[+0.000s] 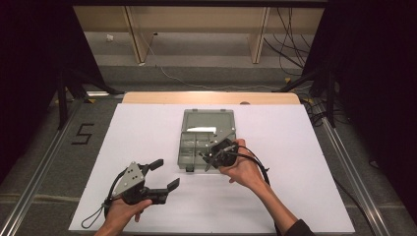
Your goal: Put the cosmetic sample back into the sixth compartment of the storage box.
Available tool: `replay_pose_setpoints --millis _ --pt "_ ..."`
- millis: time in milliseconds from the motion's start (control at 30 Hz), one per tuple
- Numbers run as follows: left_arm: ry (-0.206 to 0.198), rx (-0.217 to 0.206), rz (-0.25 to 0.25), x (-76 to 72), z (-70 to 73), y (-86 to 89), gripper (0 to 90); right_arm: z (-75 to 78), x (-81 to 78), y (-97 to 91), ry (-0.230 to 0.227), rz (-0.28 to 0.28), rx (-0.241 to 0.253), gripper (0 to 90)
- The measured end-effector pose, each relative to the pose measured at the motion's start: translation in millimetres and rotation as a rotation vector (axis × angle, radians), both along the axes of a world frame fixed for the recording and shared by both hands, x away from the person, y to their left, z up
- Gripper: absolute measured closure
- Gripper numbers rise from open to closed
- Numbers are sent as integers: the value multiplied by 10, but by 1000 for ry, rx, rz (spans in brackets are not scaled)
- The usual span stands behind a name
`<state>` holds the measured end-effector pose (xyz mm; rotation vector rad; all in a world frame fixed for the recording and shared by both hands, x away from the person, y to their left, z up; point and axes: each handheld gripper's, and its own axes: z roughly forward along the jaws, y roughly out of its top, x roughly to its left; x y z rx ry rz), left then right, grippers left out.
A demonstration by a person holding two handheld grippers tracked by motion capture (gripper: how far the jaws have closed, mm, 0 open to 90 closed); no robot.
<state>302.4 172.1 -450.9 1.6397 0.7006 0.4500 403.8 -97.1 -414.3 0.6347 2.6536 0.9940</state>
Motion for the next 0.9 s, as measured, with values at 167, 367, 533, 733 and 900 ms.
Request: replay_pose_setpoints --millis 167,367,533,733,900 --pt "-2 2 -2 -4 4 1 159 -10 30 46 3 -3 2 811" --pt "-2 0 -4 -5 1 0 159 -45 82 85 5 -32 34 811" --pt "-1 2 -3 -4 2 1 159 -81 130 114 22 -42 53 810" --pt "-1 1 -3 -6 3 1 159 -102 159 132 36 -42 50 810" --pt "-1 1 -3 -6 3 1 159 -124 176 161 22 -44 32 810"
